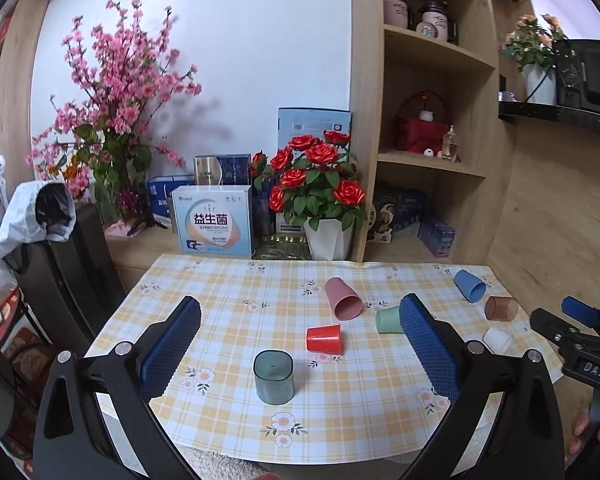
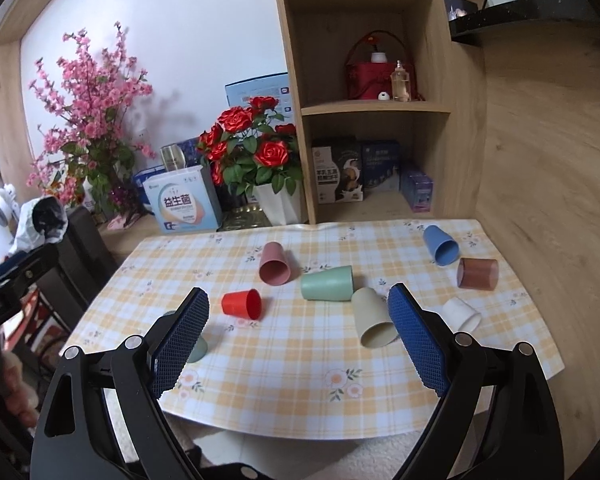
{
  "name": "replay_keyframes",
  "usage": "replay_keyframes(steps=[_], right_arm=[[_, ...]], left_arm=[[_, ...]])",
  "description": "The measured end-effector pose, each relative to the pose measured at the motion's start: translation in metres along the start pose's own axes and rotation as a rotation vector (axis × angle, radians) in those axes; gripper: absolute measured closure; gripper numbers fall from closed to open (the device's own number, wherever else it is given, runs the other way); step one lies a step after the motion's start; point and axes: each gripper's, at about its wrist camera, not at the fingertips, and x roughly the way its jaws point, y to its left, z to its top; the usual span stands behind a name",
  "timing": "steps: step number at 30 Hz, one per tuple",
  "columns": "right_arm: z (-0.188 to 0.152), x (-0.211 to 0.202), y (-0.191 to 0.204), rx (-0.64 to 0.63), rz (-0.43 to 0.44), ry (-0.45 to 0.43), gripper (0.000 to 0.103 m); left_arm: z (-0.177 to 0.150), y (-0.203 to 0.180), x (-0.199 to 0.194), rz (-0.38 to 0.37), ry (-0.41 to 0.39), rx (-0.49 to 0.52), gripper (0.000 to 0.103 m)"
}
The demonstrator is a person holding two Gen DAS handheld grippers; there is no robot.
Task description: Flip cup upside down
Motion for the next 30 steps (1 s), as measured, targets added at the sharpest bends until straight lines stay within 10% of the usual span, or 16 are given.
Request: replay_keyframes(steps=[30], right_arm=[[-0.006, -0.019, -0.008, 0.025, -0.047, -0.043, 0.015]], left_arm=[[-0.015, -0.01, -0.012, -0.024, 0.015, 0.014, 0.006]])
